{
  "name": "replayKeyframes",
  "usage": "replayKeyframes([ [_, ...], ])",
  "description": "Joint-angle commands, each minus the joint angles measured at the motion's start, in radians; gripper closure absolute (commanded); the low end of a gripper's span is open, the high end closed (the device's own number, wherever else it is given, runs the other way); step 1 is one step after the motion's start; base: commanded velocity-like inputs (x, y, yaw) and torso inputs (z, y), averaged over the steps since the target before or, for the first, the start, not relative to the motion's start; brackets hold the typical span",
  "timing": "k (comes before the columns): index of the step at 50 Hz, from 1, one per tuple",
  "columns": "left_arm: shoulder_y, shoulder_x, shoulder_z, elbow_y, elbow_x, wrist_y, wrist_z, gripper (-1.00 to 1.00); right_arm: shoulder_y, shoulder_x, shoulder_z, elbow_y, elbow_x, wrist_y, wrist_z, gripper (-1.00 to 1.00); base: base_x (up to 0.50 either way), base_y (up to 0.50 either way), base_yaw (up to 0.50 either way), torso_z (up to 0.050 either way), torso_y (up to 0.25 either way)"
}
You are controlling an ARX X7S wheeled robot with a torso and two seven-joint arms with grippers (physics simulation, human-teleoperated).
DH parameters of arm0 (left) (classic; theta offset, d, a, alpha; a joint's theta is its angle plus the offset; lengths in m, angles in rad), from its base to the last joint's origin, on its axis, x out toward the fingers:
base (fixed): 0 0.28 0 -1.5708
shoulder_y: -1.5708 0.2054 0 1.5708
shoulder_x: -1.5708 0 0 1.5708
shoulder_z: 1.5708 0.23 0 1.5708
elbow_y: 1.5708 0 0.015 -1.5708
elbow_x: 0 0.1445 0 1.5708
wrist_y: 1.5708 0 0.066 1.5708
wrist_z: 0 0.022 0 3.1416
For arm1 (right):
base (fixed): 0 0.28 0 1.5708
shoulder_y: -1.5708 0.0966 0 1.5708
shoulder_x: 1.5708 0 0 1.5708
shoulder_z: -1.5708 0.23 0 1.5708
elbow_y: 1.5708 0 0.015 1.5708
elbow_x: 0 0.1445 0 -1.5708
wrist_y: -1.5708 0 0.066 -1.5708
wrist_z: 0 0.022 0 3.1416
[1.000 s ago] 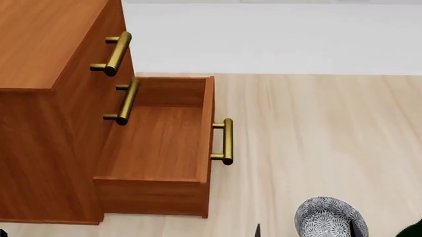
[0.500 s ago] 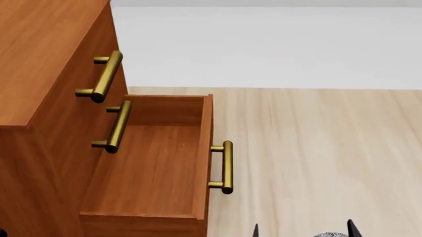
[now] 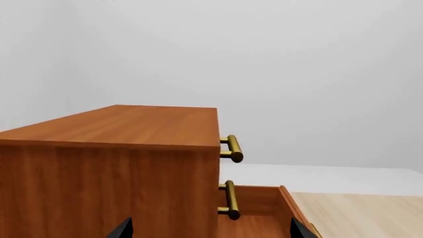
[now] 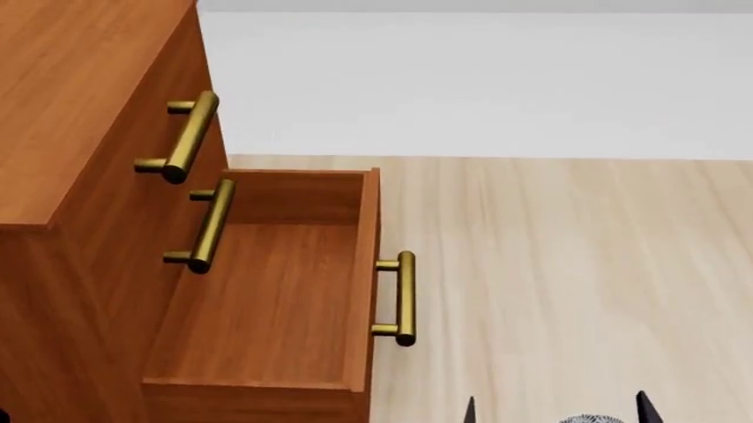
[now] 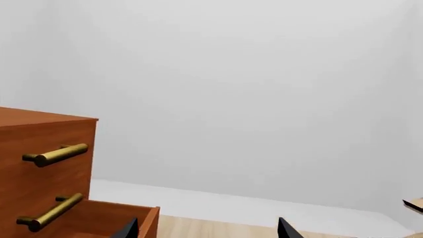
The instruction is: Put the wine bottle in the bottom drawer of the cabinet.
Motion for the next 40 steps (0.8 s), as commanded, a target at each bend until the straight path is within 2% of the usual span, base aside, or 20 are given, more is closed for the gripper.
replayKeyframes([
  [1, 0.005, 0.001, -0.006, 0.0, 0.002, -0.005, -0.002, -1.0, -0.02, 0.047, 0.048, -0.007, 0.028, -0.006, 0.06, -1.0, 0.0, 0.0, 0.0, 0.0, 0.0],
  [18, 0.041, 0.018, -0.038, -0.016, -0.007, 0.005, 0.025, -1.0, -0.145, 0.175, 0.204, 0.073, 0.102, -0.134, 0.167, -1.0, 0.0, 0.0, 0.0, 0.0, 0.0],
  [26, 0.054, 0.011, -0.052, -0.015, -0.004, -0.001, 0.018, -1.0, -0.182, 0.2, 0.249, 0.113, 0.126, -0.177, 0.191, -1.0, 0.0, 0.0, 0.0, 0.0, 0.0],
  [40, 0.075, 0.029, -0.073, -0.024, -0.002, -0.019, 0.021, -1.0, -0.338, 0.307, 0.394, 0.168, 0.187, -0.297, 0.263, -1.0, 0.0, 0.0, 0.0, 0.0, 0.0],
])
